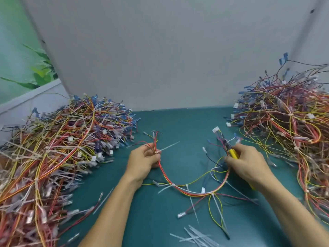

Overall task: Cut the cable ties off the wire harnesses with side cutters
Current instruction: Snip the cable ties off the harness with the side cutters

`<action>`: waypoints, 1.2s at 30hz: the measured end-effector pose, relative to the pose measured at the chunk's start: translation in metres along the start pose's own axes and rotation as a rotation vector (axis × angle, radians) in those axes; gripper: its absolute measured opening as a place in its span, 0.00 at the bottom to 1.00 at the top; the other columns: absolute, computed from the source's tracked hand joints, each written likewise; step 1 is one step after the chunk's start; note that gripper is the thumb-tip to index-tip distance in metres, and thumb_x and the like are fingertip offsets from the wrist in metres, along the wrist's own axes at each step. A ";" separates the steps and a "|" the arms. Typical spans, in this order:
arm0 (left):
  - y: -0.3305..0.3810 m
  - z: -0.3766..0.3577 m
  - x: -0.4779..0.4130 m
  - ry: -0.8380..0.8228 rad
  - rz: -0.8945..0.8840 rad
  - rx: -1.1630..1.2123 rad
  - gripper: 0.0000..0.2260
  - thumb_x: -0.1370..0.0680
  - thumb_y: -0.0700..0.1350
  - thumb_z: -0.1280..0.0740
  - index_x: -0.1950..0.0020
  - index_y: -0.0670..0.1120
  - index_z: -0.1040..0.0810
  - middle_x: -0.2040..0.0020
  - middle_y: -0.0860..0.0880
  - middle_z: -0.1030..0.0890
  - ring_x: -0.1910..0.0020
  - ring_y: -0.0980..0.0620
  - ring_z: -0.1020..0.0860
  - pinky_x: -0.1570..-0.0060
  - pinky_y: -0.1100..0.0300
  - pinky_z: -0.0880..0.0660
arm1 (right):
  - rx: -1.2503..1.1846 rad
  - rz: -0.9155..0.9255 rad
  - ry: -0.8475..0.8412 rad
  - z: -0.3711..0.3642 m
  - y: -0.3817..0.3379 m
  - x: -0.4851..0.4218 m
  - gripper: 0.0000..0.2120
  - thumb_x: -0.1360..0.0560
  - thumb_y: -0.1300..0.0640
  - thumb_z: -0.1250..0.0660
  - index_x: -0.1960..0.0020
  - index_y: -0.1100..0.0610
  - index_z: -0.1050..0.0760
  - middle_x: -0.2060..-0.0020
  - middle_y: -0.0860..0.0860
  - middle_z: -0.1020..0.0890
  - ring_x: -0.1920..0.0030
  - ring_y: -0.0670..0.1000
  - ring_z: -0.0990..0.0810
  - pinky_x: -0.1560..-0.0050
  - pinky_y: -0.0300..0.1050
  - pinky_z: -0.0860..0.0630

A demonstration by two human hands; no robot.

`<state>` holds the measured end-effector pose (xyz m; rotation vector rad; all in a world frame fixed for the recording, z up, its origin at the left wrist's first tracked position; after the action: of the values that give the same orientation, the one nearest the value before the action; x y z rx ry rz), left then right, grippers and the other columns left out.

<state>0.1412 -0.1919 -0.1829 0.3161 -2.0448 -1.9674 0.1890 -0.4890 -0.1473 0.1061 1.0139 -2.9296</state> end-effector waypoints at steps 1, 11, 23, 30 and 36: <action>-0.001 0.000 -0.002 0.003 -0.006 0.002 0.15 0.26 0.27 0.34 0.54 0.48 0.22 0.64 0.50 0.19 0.68 0.58 0.23 0.67 0.64 0.23 | 0.032 0.028 0.015 0.000 -0.004 0.003 0.06 0.30 0.56 0.30 0.61 0.57 0.25 0.67 0.55 0.22 0.60 0.61 0.25 0.61 0.49 0.30; -0.003 0.003 -0.004 -0.005 -0.029 -0.043 0.21 0.27 0.27 0.34 0.50 0.53 0.19 0.61 0.56 0.16 0.69 0.57 0.24 0.65 0.63 0.21 | -0.117 0.055 -0.016 0.010 -0.002 0.011 0.07 0.29 0.56 0.28 0.63 0.56 0.24 0.74 0.52 0.21 0.67 0.55 0.23 0.63 0.45 0.29; 0.002 0.000 0.004 -0.015 -0.052 -0.124 0.19 0.27 0.26 0.34 0.45 0.48 0.20 0.56 0.50 0.18 0.67 0.52 0.26 0.67 0.65 0.24 | -0.225 0.082 -0.117 0.013 0.006 0.006 0.03 0.29 0.59 0.29 0.59 0.57 0.23 0.66 0.58 0.20 0.62 0.62 0.21 0.55 0.56 0.23; 0.001 0.001 0.007 -0.007 -0.074 -0.185 0.18 0.26 0.27 0.34 0.44 0.48 0.21 0.56 0.52 0.18 0.71 0.59 0.26 0.66 0.67 0.24 | -0.199 0.094 -0.092 0.013 0.004 0.007 0.03 0.29 0.58 0.29 0.60 0.55 0.22 0.67 0.56 0.20 0.65 0.56 0.23 0.59 0.51 0.25; 0.002 0.003 0.006 0.023 -0.081 -0.165 0.17 0.26 0.27 0.34 0.44 0.45 0.22 0.54 0.48 0.18 0.69 0.56 0.25 0.67 0.66 0.23 | -0.155 0.089 -0.037 0.014 0.003 0.007 0.04 0.30 0.56 0.28 0.60 0.54 0.23 0.67 0.55 0.20 0.63 0.58 0.22 0.59 0.49 0.26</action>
<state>0.1347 -0.1914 -0.1810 0.3890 -1.8683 -2.1535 0.1817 -0.5003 -0.1386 0.0892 1.1937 -2.7514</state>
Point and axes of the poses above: each hand's wrist, its own x-axis away from the middle knuckle, its own z-axis out of the back of the hand, y = z × x, the point moved 7 cm from there along -x, towards the middle knuckle
